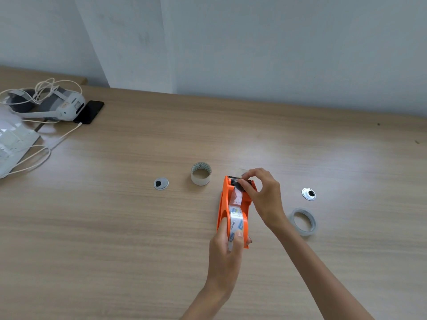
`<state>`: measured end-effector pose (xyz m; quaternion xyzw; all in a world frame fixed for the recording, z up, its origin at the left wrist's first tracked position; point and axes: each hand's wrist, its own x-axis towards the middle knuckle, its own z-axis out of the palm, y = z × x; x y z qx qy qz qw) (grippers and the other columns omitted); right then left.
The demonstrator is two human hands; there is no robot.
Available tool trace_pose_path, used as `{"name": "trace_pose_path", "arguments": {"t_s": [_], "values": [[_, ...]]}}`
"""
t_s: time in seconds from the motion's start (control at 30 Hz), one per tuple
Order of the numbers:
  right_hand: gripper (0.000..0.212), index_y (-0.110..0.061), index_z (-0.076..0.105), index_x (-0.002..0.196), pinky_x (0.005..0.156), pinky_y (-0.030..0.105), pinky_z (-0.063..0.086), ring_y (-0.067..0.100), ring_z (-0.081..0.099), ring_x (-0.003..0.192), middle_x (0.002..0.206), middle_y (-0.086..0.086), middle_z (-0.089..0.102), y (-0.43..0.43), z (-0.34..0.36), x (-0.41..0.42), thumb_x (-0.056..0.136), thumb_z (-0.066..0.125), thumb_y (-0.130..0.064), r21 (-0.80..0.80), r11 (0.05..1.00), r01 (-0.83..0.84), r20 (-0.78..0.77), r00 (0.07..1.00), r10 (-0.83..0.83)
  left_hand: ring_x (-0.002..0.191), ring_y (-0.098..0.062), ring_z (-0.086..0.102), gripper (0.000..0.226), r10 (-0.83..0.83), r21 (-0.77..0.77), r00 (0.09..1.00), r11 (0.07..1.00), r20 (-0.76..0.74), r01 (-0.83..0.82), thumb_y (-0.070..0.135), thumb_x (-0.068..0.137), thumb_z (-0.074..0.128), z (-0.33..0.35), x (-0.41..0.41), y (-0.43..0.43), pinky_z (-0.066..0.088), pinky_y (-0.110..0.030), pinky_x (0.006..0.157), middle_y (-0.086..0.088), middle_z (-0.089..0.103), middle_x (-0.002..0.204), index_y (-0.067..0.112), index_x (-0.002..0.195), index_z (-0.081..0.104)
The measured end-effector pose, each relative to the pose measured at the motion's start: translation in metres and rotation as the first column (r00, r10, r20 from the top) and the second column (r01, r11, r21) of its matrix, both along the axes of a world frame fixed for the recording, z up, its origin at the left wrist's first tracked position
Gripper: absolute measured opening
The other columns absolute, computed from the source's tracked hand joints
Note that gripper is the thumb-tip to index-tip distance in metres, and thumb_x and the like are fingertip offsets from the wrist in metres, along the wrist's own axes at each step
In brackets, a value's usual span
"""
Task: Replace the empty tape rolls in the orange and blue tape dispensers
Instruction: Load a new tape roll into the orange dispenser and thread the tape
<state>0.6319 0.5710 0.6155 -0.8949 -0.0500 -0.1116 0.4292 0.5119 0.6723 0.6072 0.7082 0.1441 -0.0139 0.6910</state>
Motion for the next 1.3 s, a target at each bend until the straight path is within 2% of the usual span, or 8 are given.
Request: {"name": "trace_pose_path", "arguments": {"t_s": [0.23,0.37,0.57,0.63,0.73,0.93,1.1,1.3], "values": [[0.008,-0.012,0.064,0.085,0.083,0.025,0.047,0.014,0.059,0.091,0.087,-0.008,0.062,-0.001,-0.005,0.004,0.083,0.069,-0.018,0.049,0.999,-0.011,-0.027,1.000,0.013,0.093,0.010,0.062,0.039,0.007,0.001,1.000,1.000,-0.014,-0.007,0.021,0.097,0.046,-0.005,-0.001,-0.004,0.054,-0.010,0.069,-0.005,0.062,0.117,0.014,0.136,0.043],[0.011,-0.012,0.066,0.085,0.081,0.012,0.041,0.012,0.060,0.094,0.091,-0.004,0.066,0.000,-0.011,0.008,0.082,0.069,-0.022,0.104,0.995,0.005,-0.098,0.995,0.005,0.089,0.007,0.063,0.038,0.001,-0.039,1.000,0.999,-0.009,-0.001,0.018,0.097,0.046,-0.005,0.000,-0.005,0.051,-0.009,0.067,-0.008,0.062,0.117,0.010,0.135,0.045],[0.009,-0.012,0.067,0.082,0.080,0.009,0.036,0.013,0.059,0.096,0.091,-0.004,0.067,0.003,-0.013,0.016,0.081,0.070,-0.020,0.156,0.988,0.000,-0.155,0.988,0.024,0.080,0.006,0.064,0.034,0.020,-0.049,0.999,0.999,-0.027,-0.022,0.015,0.097,0.045,-0.004,0.002,-0.002,0.051,-0.009,0.065,-0.003,0.064,0.100,0.008,0.130,0.048],[0.009,-0.011,0.067,0.084,0.081,0.012,0.038,0.014,0.059,0.096,0.092,-0.003,0.067,0.001,-0.013,0.018,0.083,0.068,-0.020,0.166,0.986,-0.003,-0.176,0.984,0.033,0.075,0.007,0.063,0.032,0.016,-0.040,1.000,0.999,-0.012,-0.017,0.011,0.097,0.044,-0.005,0.003,0.000,0.049,-0.008,0.063,-0.002,0.063,0.094,0.005,0.128,0.050],[0.012,-0.013,0.068,0.086,0.088,0.031,0.048,0.014,0.062,0.092,0.090,-0.005,0.068,0.002,-0.010,0.019,0.085,0.066,-0.025,0.241,0.970,-0.025,-0.265,0.960,0.090,0.074,0.008,0.062,0.035,0.015,-0.070,1.000,0.997,0.006,-0.015,0.022,0.095,0.045,-0.002,0.003,0.001,0.049,-0.008,0.062,0.001,0.062,0.090,0.005,0.125,0.050],[0.023,-0.015,0.068,0.098,0.065,0.015,0.050,0.008,0.063,0.085,0.097,0.002,0.069,0.002,0.001,0.008,0.093,0.053,-0.031,0.450,0.890,-0.073,-0.390,0.881,0.269,0.073,0.005,0.063,0.043,0.013,-0.099,0.999,0.995,0.029,-0.010,0.029,0.083,0.043,0.001,0.002,0.001,0.049,-0.008,0.064,0.003,0.064,0.084,0.006,0.118,0.055],[0.016,-0.020,0.064,0.101,0.068,0.015,0.053,0.007,0.061,0.095,0.105,-0.009,0.062,0.002,0.003,0.003,0.085,0.066,-0.021,0.421,0.891,-0.168,-0.359,0.871,0.334,0.077,0.005,0.064,0.044,0.017,-0.098,0.999,0.995,0.042,-0.013,0.029,0.087,0.044,-0.001,0.000,0.001,0.049,-0.008,0.065,0.005,0.065,0.087,0.007,0.124,0.053],[0.013,-0.027,0.064,0.097,0.080,0.016,0.048,0.004,0.051,0.108,0.125,-0.008,0.047,0.005,0.007,-0.002,0.087,0.059,-0.034,0.295,0.935,-0.198,-0.366,0.881,0.301,0.085,0.003,0.063,0.035,0.027,-0.074,0.999,0.997,0.035,-0.024,0.022,0.094,0.046,-0.002,-0.001,-0.001,0.050,-0.008,0.067,-0.003,0.066,0.100,0.009,0.127,0.051]]}}
